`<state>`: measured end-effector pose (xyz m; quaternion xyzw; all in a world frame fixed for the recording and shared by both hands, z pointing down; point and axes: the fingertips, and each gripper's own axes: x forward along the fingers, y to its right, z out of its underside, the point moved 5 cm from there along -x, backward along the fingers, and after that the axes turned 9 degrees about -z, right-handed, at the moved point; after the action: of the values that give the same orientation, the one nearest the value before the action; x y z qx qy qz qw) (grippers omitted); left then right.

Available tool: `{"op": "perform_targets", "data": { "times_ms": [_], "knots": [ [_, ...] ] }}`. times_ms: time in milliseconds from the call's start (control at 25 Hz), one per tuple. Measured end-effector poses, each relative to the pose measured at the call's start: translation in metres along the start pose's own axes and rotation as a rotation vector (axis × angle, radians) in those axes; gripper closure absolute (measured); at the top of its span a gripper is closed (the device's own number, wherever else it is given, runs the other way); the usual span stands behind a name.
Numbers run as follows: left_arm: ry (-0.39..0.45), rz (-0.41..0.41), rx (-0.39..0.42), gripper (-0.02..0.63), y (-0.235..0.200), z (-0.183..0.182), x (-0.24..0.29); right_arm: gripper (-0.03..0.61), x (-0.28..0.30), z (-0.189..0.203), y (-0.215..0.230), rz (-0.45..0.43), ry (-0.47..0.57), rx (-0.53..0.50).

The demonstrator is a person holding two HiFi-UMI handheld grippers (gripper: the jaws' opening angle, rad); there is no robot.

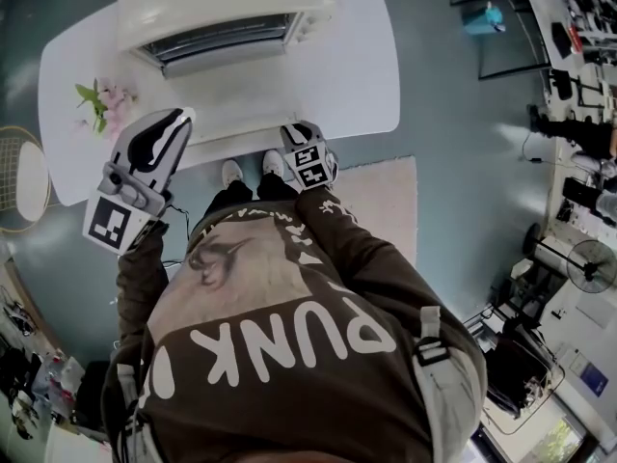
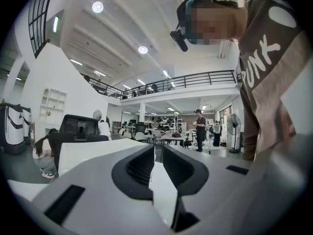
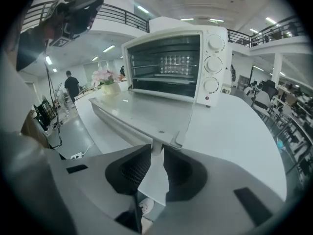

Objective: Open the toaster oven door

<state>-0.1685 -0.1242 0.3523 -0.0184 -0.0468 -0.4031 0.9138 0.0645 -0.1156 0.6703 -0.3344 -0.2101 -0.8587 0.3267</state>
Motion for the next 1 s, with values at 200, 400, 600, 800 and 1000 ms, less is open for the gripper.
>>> {"op": "perform_targets", "data": {
  "times_ms": [200, 400, 600, 800, 1000],
  "knots": [
    [-0.001, 0.0, -0.001, 0.56, 0.001, 0.002, 0.0, 0.489, 0.019, 0.016, 0.001, 0.02, -0.031, -0.02],
    [0.009, 0.002, 0.0, 0.56, 0.003, 0.0, 0.001, 0.487, 0.022, 0.018, 0.0, 0.04, -0.006, -0.084],
    [0.012, 0.009, 0.001, 0.56, 0.006, -0.001, 0.001, 0.522, 0.012, 0.027, 0.003, 0.057, 0.002, -0.173],
    [0.027, 0.0, 0.013, 0.56, 0.001, -0.005, 0.002, 0.548, -0.032, 0.038, 0.037, 0.101, 0.15, -0.162],
    [0.068, -0.018, 0.018, 0.56, -0.004, -0.012, 0.002, 0.55, -0.098, -0.054, 0.058, -0.017, 0.448, -0.124]
  ]
}}
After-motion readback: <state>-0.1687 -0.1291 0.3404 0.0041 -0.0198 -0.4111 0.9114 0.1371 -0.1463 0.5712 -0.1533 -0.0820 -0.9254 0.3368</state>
